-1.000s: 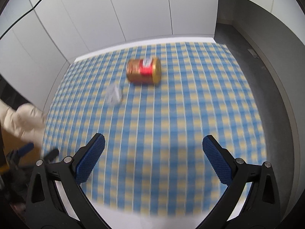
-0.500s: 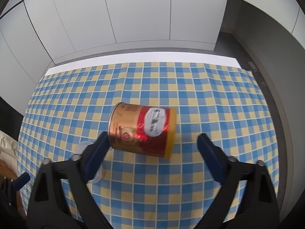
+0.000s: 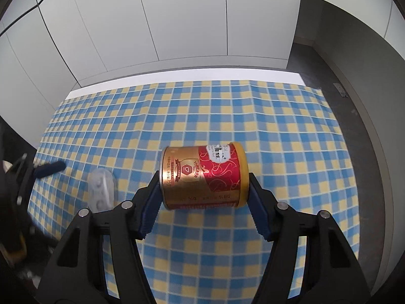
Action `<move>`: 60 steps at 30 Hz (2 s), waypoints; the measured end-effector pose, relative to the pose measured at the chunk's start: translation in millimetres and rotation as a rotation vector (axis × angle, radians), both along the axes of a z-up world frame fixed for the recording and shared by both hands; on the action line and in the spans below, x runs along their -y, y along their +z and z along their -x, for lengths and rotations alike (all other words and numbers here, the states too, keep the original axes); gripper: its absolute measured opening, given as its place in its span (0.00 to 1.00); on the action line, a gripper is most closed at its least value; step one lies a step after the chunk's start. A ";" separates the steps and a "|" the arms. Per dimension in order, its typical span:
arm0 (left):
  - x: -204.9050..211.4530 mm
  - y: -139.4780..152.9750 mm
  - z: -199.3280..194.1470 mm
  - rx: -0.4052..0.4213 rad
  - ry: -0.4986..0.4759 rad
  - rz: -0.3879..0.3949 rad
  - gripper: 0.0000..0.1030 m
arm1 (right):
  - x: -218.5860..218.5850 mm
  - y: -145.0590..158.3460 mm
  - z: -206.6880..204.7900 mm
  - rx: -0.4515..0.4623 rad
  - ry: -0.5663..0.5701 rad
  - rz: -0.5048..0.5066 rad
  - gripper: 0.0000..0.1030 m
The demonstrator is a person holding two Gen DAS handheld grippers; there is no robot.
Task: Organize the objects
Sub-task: 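Grasp the clear oval case with the left gripper while the right gripper grasps the red-gold can, then lift the clear oval case with the left gripper while the right gripper lifts the can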
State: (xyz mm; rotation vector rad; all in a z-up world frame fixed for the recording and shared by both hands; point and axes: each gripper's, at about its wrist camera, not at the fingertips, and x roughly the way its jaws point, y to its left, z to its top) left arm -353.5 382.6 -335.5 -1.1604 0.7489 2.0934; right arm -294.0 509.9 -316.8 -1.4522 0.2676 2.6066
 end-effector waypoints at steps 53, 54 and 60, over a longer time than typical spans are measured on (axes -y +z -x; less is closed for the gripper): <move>87.6 123.8 -12.1 0.074 0.561 -0.171 0.49 | 39.2 104.5 -39.6 -0.006 0.016 -0.070 0.62; 89.3 131.4 -12.0 0.071 0.566 -0.178 0.49 | 39.6 110.7 -39.9 -0.010 0.017 -0.073 0.62; 97.7 184.3 -17.1 0.030 0.592 -0.197 0.49 | 45.4 164.5 -45.4 -0.057 0.026 -0.096 0.62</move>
